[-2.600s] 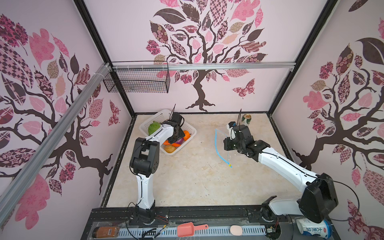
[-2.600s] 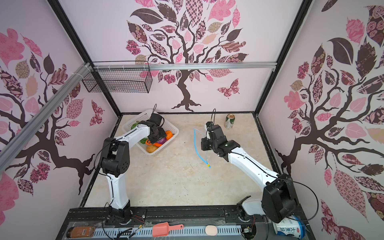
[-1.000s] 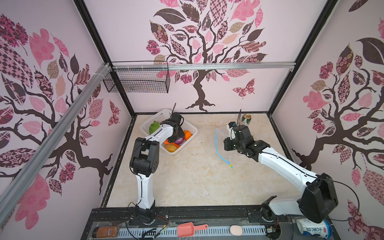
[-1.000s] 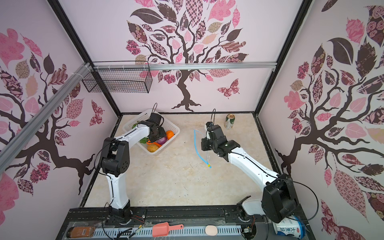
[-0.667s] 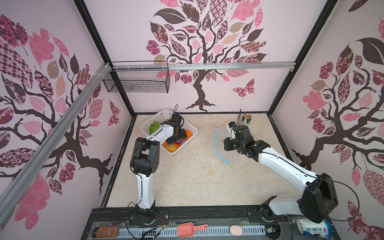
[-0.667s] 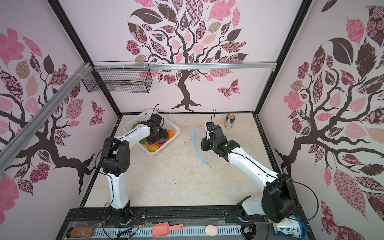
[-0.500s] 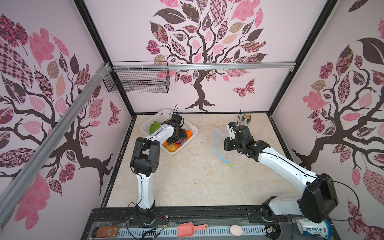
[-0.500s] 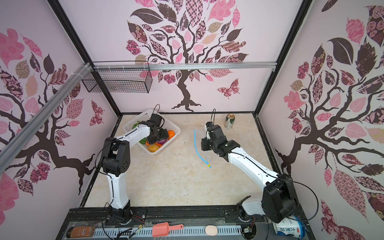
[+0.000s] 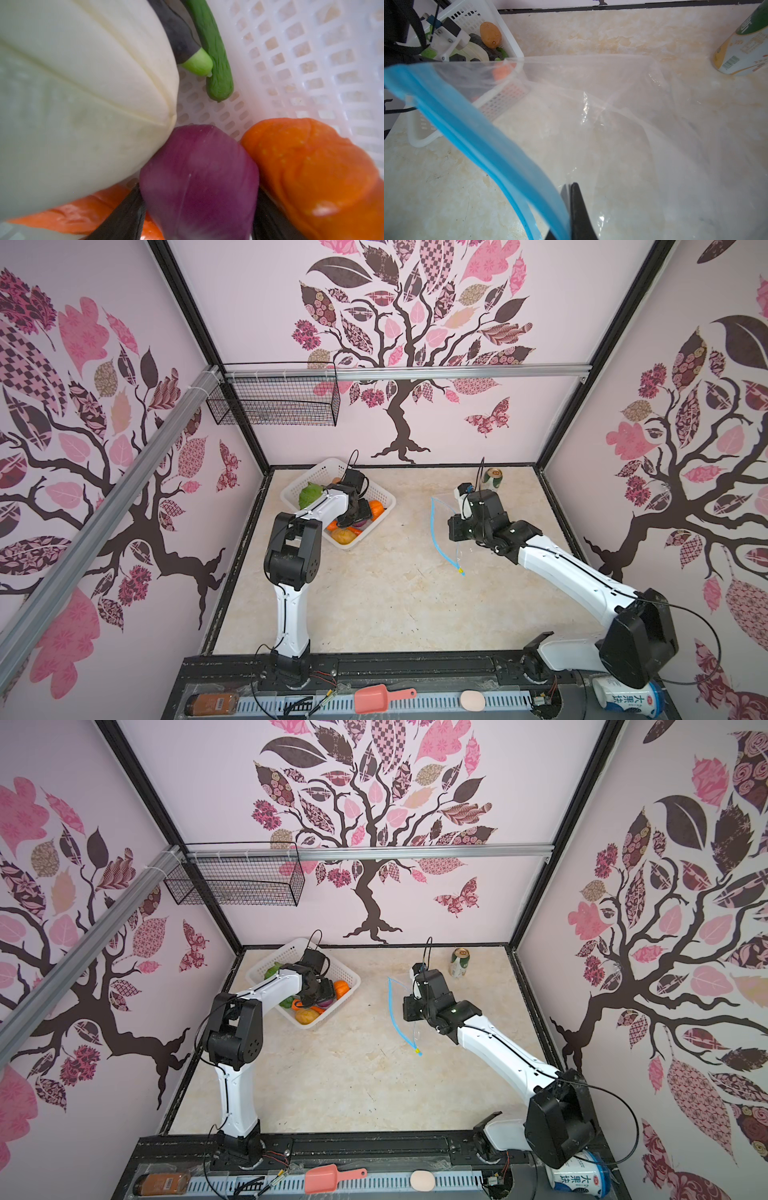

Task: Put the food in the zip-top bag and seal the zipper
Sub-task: 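Close the left gripper on the red onion and lift it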

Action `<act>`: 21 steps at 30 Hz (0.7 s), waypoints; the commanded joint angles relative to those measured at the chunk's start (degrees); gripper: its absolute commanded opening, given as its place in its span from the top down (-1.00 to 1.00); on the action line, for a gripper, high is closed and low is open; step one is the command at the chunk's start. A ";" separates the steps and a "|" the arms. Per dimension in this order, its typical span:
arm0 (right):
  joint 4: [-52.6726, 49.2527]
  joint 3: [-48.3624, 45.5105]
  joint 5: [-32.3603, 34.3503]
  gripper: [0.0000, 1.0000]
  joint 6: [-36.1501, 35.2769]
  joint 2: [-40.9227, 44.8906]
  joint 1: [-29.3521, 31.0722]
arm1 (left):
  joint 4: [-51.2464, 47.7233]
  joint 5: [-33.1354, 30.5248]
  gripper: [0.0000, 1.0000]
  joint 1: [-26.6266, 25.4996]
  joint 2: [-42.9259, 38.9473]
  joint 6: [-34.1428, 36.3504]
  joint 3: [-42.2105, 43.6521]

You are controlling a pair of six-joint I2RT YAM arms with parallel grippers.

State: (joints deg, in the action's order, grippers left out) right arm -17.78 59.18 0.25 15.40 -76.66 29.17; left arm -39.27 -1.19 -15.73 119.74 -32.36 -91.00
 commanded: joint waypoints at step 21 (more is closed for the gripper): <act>0.82 2.07 -0.58 1.00 0.97 0.95 -0.04 | 1.49 1.14 0.10 1.17 -11.23 2.41 5.16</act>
State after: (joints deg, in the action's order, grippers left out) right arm -17.37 59.18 0.21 15.62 -76.66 29.17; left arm -38.57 -0.08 -15.00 108.64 -31.00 -87.79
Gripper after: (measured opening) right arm 0.042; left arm 0.451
